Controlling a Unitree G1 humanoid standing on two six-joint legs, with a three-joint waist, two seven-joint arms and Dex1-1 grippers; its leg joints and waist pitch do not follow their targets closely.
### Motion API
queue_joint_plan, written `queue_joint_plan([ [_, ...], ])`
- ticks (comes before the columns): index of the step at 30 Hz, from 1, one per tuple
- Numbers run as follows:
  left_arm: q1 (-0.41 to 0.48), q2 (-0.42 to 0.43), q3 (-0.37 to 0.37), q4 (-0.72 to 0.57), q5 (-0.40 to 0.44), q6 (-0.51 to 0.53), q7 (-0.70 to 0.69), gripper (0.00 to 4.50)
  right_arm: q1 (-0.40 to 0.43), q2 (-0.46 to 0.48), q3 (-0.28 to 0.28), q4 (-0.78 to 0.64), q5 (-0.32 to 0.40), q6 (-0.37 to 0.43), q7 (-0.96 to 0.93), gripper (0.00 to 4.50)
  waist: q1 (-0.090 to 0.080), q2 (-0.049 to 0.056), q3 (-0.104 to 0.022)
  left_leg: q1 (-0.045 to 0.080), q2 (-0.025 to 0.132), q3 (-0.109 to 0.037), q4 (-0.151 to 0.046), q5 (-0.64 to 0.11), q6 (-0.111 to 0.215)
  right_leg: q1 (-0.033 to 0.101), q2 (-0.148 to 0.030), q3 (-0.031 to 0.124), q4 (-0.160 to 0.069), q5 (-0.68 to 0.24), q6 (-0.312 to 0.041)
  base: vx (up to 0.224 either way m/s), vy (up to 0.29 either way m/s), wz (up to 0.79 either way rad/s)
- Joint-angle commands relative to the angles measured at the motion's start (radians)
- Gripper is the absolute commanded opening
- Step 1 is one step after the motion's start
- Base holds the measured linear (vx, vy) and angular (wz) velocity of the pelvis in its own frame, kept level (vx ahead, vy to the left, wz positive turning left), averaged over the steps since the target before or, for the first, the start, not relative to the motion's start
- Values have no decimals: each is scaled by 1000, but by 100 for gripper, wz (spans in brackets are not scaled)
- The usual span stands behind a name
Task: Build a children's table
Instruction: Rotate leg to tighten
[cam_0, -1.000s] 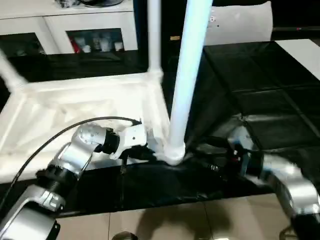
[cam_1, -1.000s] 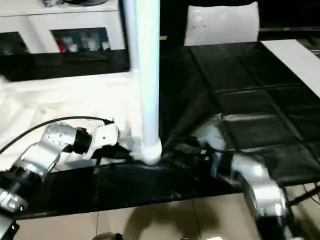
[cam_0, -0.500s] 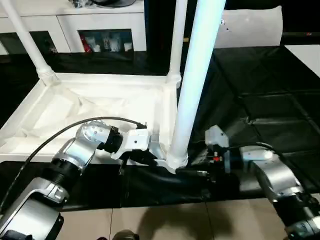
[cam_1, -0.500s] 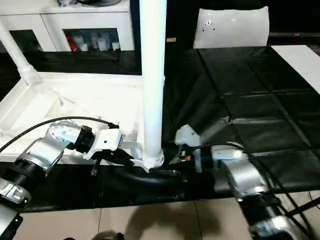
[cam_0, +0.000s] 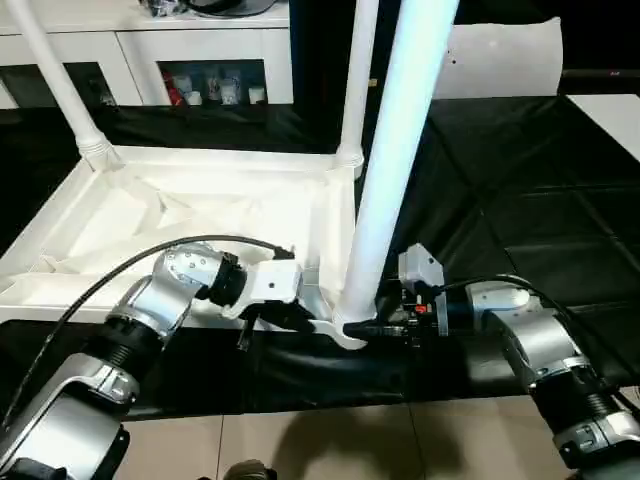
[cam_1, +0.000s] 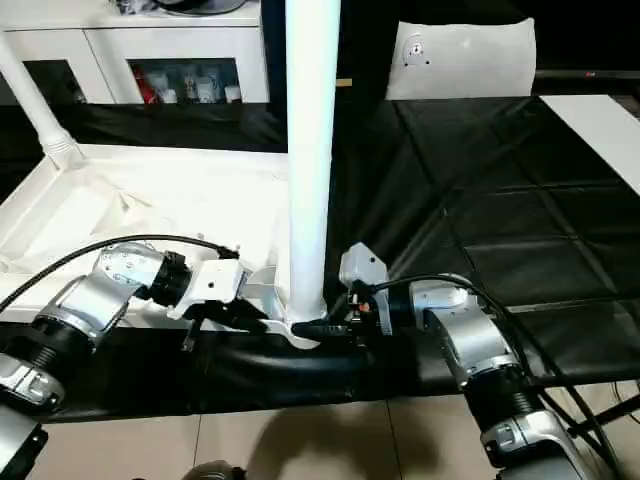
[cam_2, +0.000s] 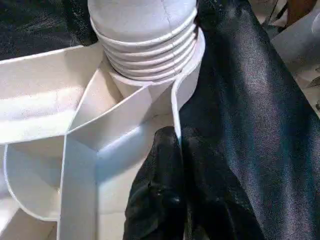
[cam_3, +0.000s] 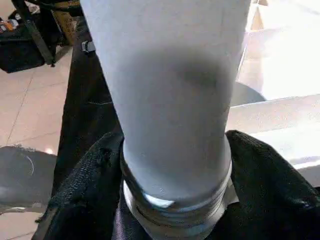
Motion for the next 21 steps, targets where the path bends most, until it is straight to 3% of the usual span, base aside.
queue_joint_plan([
  [1,19,-2,-86,20,74,-17,-57,0,-9,9,11,2,-9,-3,23,287,-6,-11,-62,10,28,-3,-53,-39,77,40,-71,39,-50,184,-264,0,0,0],
  [5,26,-7,-74,14,71,13,-27,0,17,15,8,-27,14,22,17,276,-5,-8,-63,11,28,-3,-53,-44,76,41,-71,39,-50,193,-266,0,0,0],
  [7,37,-19,-54,-7,65,74,20,0,55,24,1,-65,28,47,-8,275,-3,-1,-61,14,30,-4,-52,-49,73,37,-71,40,-50,204,-271,0,0,0],
  [9,53,-45,-25,-41,50,167,85,0,114,54,-19,-119,51,82,-75,274,-2,-3,-59,15,33,-4,-55,-56,72,37,-72,41,-51,205,-274,0,0,0],
  [11,77,-94,17,-103,13,283,167,0,170,112,-39,-149,32,101,-217,273,-4,7,-50,15,33,-7,-64,-109,47,34,-74,41,-61,111,-263,0,0,0],
  [12,87,-120,34,-133,3,336,214,0,190,144,-47,-153,14,105,-291,273,-7,4,-48,16,34,-6,-66,-125,39,33,-75,42,-66,86,-259,0,0,0],
  [13,94,-154,54,-158,-4,392,277,0,206,185,-59,-150,-6,112,-381,272,-12,10,-38,19,34,-8,-78,-189,12,28,-78,42,-77,-33,-251,0,0,0],
  [14,99,-192,75,-175,-12,445,337,0,211,228,-77,-146,-11,137,-460,272,-23,2,-32,19,28,-10,-86,-256,-12,32,-78,42,-92,-185,-223,0,0,0],
  [16,100,-228,92,-191,-16,496,391,0,207,266,-93,-137,-11,153,-522,272,-37,8,-22,26,28,-15,-93,-335,-38,22,-80,47,-107,-355,-183,-30,7,-3],
  [17,100,-258,107,-199,-17,530,436,0,195,295,-110,-124,-18,172,-579,272,-43,6,-22,26,25,-20,-94,-354,-40,22,-82,48,-114,-415,-158,-59,27,-6],
  [19,96,-316,140,-220,-17,610,523,0,170,343,-144,-104,-25,209,-677,272,-60,8,-23,15,21,-23,-98,-331,-41,26,-78,46,-112,-380,-154,-29,13,-3],
  [21,80,-365,164,-211,-5,639,605,0,136,380,-174,-73,-29,231,-760,272,-72,5,-27,13,18,-23,-96,-310,-30,25,-75,45,-112,-337,-157,0,0,0],
])
